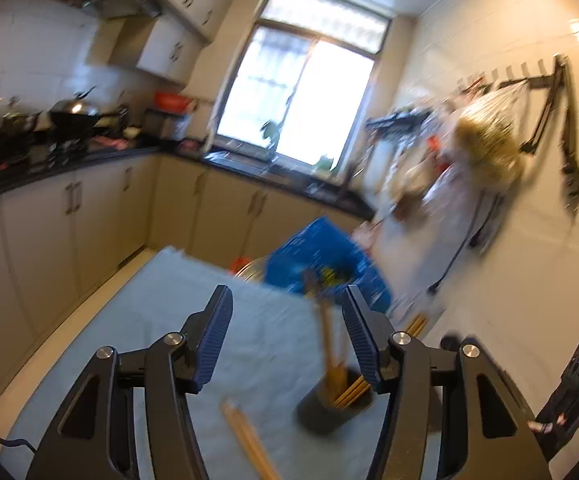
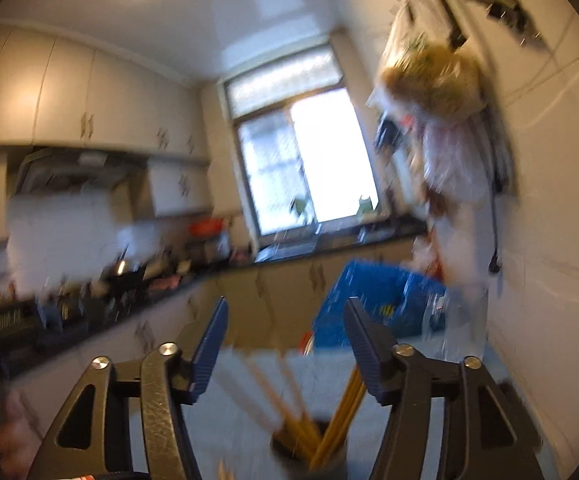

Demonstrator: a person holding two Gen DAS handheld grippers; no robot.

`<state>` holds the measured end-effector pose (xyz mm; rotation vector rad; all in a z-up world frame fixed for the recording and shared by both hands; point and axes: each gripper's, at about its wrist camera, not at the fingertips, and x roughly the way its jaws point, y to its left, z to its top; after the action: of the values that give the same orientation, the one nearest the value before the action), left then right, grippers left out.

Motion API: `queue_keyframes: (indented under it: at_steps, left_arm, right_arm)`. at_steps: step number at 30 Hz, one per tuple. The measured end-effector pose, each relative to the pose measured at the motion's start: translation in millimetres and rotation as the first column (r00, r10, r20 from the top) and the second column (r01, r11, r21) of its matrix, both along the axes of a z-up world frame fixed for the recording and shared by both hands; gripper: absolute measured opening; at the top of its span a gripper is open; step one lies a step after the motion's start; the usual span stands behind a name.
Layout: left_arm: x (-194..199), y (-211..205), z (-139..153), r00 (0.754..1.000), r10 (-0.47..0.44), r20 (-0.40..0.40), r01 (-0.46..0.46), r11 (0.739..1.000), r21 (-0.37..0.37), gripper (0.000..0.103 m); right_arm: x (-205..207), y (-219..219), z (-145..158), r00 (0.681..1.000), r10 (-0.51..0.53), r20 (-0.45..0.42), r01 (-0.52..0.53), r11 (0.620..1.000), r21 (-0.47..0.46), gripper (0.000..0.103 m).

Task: Organize utensils
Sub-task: 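Open both tools to drop the chopsticks into the holder, then move both open tools toward the last chopsticks on the towel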

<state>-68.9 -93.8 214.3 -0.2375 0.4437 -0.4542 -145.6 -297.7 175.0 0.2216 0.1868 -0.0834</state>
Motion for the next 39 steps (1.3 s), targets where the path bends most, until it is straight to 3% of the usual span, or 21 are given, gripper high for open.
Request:
queue_keyframes:
  at_steps: [3,5,6,7,9,11,15,21,26,32,36,39]
  left_arm:
    - [0.9,14.9,-36.3,0.994,0.037,-0.1,-0.032,0.998,0.056,0.056]
    - [1.9,21.3,-65.1,0.982,0.068,-0.178,-0.047,0.992,0.117,0.056]
    - [2.1,22.3,-78.3,0.974,0.078,-0.213,-0.046,0.987,0.151,0.056]
    - [2.0,22.2,-88.1,0.969,0.083,-0.234,-0.042,0.984,0.175,0.056]
    - [1.0,21.5,-109.5,0.957,0.098,-0.274,-0.032,0.971,0.235,0.056]
    - [2.1,20.7,-126.9,0.947,0.11,-0.302,-0.024,0.961,0.277,0.056]
    - [9.1,23.8,-145.3,0.93,0.119,-0.348,-0.018,0.96,0.281,0.056]
    - [13.9,25.3,-150.8,0.925,0.142,-0.353,-0.036,0.956,0.291,0.056]
    - [22.6,25.7,-156.0,0.916,0.133,-0.378,-0.024,0.959,0.281,0.056]
    - [27.3,22.1,-161.6,0.911,0.134,-0.39,-0.019,0.958,0.286,0.056]
    - [29.3,22.6,-165.8,0.906,0.142,-0.399,-0.023,0.957,0.29,0.056]
    - [30.2,21.6,-166.9,0.904,0.141,-0.404,-0.019,0.957,0.29,0.056]
  right_arm:
    - [14.5,16.5,-49.8,0.966,0.119,-0.229,-0.115,0.993,0.031,0.067]
    - [29.9,25.6,-85.6,0.9,0.211,-0.381,-0.192,0.977,0.089,0.067]
    - [36.2,30.1,-101.9,0.865,0.243,-0.439,-0.216,0.97,0.112,0.061]
    - [43.0,34.0,-115.4,0.834,0.26,-0.487,-0.229,0.966,0.124,0.046]
    - [53.3,41.5,-134.3,0.792,0.273,-0.546,-0.246,0.961,0.123,0.032]
    - [62.4,47.4,-146.2,0.775,0.274,-0.569,-0.254,0.96,0.116,0.032]
    - [84.0,57.1,-159.3,0.742,0.303,-0.598,-0.266,0.952,0.152,0.032]
    - [110.5,73.5,-167.0,0.72,0.275,-0.637,-0.268,0.957,0.11,0.029]
    - [120.7,78.1,-166.0,0.72,0.242,-0.65,-0.261,0.963,0.07,0.026]
    - [126.0,57.8,-169.9,0.727,0.324,-0.605,-0.215,0.945,0.248,0.026]
    - [122.0,59.0,-169.8,0.73,0.28,-0.623,-0.213,0.96,0.183,0.02]
    - [120.5,70.0,-167.8,0.73,0.208,-0.65,-0.211,0.975,0.075,0.016]
